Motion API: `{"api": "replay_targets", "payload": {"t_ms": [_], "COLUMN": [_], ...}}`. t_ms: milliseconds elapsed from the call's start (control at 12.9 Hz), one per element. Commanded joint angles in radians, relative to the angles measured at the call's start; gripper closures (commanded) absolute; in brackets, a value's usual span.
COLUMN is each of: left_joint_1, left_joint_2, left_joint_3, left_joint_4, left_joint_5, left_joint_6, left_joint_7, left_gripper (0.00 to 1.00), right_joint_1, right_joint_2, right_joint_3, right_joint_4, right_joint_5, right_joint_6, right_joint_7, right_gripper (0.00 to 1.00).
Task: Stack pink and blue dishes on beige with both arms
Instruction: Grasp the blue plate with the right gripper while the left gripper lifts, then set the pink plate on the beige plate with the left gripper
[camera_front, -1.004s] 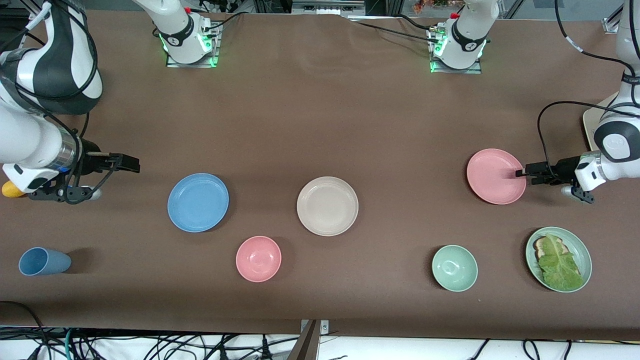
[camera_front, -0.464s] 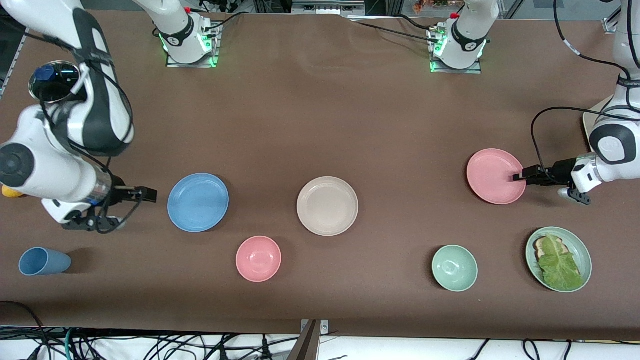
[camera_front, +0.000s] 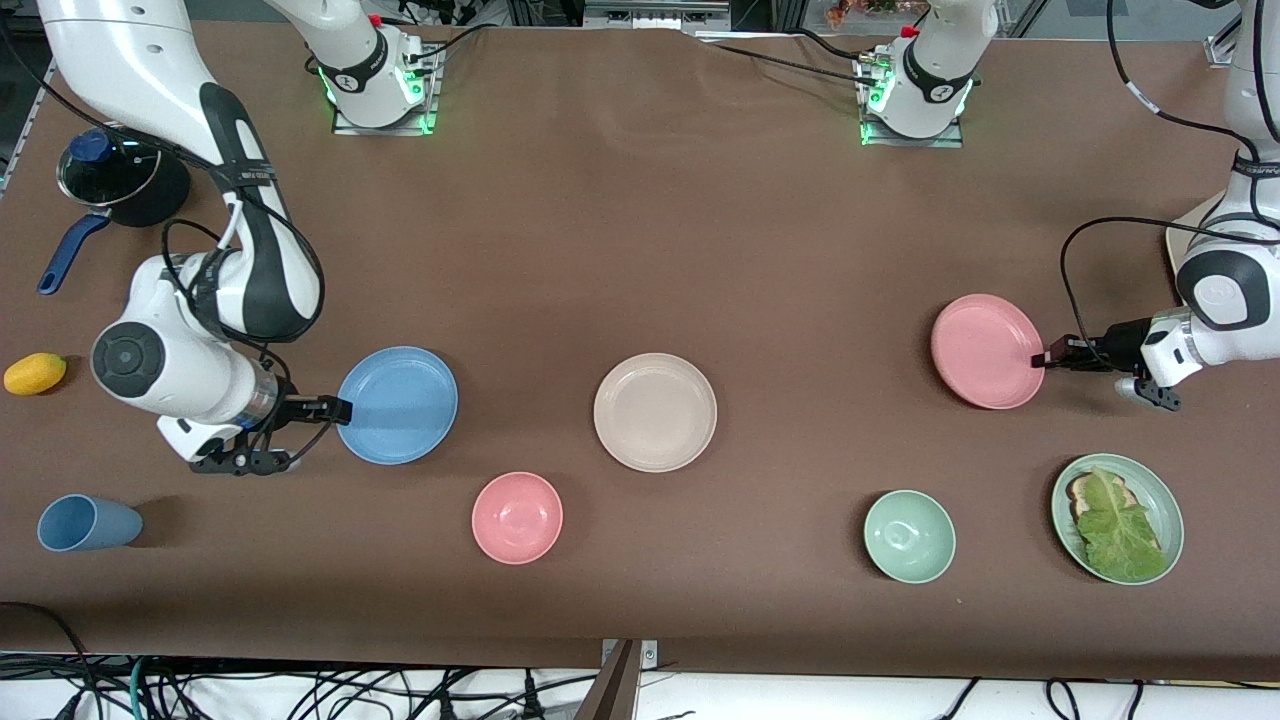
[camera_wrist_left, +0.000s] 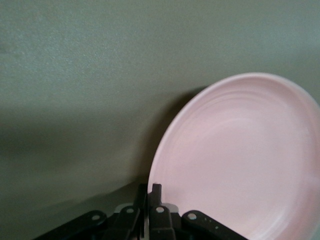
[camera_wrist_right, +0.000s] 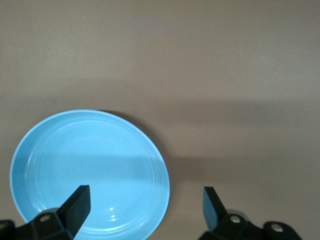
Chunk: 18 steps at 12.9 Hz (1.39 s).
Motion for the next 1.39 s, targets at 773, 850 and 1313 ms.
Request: {"api": "replay_targets", "payload": {"t_ms": [773,850,1313], "left_joint_1": [-0.25,-0.293,-0.557], "left_joint_2": [-0.027,-0.024,-0.002], "left_joint_3": [-0.183,-0.183,-0.178], "left_joint_4": [0.205,0.224,0.239], "left_joint_5": [-0.072,-0.07,-0.058], "left_joint_6": [-0.058,-0.055,0.135], "left_joint_7": [-0.418,-0.467,-0.755], "left_gripper": [1.0,1.0,1.0], "right_joint_1": [-0.001,-0.002,-0.002], "right_joint_2": [0.002,0.002,0.004], "right_joint_3": [0.007,0.007,0.007], "right_joint_4": [-0.202,-0.206,-0.209], "right_joint_5": [0.019,0.019,0.018], "right_joint_6": [0.231,0.235,0.236], "right_joint_7": [-0.012,-0.014,-0.017], "right_gripper": [0.1,0.12,0.5]}}
